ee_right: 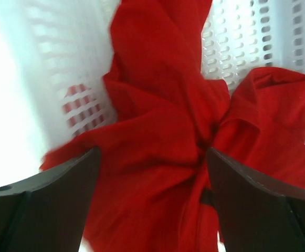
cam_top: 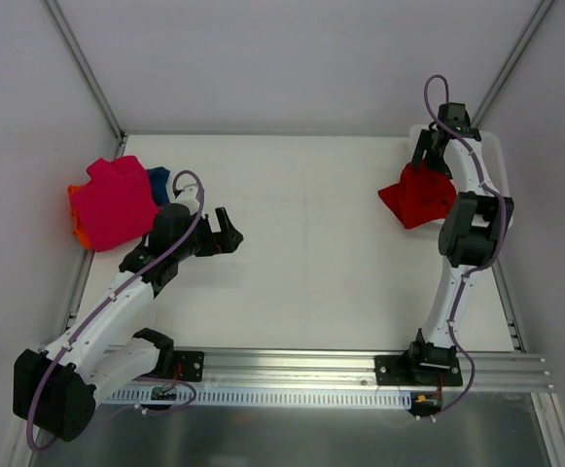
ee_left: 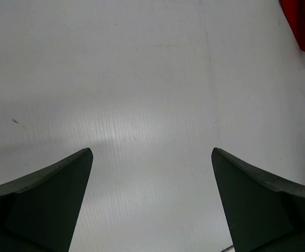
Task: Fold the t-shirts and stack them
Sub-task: Grab the tshirt from the pile
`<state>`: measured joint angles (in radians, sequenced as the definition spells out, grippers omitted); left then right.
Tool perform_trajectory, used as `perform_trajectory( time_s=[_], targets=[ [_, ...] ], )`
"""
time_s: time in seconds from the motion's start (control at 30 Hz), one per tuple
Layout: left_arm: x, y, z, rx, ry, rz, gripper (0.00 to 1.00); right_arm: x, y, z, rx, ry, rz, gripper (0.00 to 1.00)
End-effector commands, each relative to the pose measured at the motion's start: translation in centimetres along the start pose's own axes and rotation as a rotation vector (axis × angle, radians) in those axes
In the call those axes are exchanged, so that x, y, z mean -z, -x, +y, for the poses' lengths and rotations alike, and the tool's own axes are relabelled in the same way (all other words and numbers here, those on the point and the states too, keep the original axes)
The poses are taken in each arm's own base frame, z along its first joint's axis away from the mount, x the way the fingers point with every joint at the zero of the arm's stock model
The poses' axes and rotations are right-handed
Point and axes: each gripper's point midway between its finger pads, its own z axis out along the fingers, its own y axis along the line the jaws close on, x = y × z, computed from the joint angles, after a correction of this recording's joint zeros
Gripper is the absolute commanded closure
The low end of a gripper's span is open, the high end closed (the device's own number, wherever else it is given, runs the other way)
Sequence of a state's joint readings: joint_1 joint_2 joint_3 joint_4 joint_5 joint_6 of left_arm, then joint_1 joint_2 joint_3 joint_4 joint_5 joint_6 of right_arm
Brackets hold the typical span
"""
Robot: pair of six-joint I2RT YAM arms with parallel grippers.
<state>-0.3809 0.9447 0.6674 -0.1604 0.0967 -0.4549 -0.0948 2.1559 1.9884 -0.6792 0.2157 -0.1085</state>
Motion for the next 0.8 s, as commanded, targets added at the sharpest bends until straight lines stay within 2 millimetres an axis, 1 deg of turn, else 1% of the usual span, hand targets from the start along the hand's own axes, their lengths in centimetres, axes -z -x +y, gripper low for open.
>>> perform_trajectory(
  time_s=[0.0,0.13,0.17,0.2,0.23,0.27,0.3,0.33,0.37,0.5,0.63,0.67,0.73,0.77],
  targets=[
    [-0.1,0.0,-0.5,-0.032,-0.03,-0.009,0.01,-0.4,-1.1,0.7,-0.031,0.038,0.059,0.13],
    [0.0,0.0,-0.4,-0.032,-0.028,-0.011,0.01,-1.1,-1.9,0.4,-0.026,0.021,0.08,0.15],
    [0.0,0.0,-0.4,-0.033,-0.029,-0.014,0.01,-1.2,-2.1,0.4,-0.024,0.02,0.086,0.18],
    [0.1,0.0,-0.4,-0.033,-0.03,-0.016,0.01,-1.4,-2.3,0.4,-0.023,0.021,0.093,0.26],
    [0.1,-0.1,-0.4,-0.031,-0.029,-0.014,0.01,-1.5,-2.4,0.3,-0.022,0.018,0.095,0.45],
    [0.1,0.1,-0.4,-0.031,-0.029,-0.02,0.01,-1.7,-2.7,0.3,-0.021,0.018,0.103,0.55],
    [0.2,0.1,-0.5,-0.032,-0.032,-0.02,0.01,-1.7,-2.7,0.1,-0.025,0.019,0.104,0.8],
    [0.2,0.0,-0.4,-0.031,-0.03,-0.019,0.01,-1.8,-2.9,0.2,-0.025,0.018,0.11,0.91],
    [0.2,0.0,-0.4,-0.031,-0.031,-0.02,0.01,-1.9,-3.0,0.1,-0.026,0.017,0.111,0.99],
    [0.2,0.0,-0.5,-0.03,-0.032,-0.02,0.01,-1.5,-3.0,-0.1,-0.022,0.017,0.109,0.99],
    [0.3,0.0,-0.6,-0.031,-0.037,-0.022,0.01,0.4,-1.7,-0.6,-0.021,0.012,0.06,1.0],
    [0.3,0.1,-0.5,-0.03,-0.034,-0.026,0.01,2.0,-0.6,-0.6,-0.026,0.025,0.021,0.99],
    [0.5,0.3,-0.6,-0.029,-0.039,-0.032,0.01,4.3,0.8,-0.7,-0.026,0.042,-0.024,0.99],
    [0.5,0.3,-0.7,-0.029,-0.04,-0.031,0.01,6.8,2.3,-0.8,-0.035,0.062,-0.08,1.0]
  ],
)
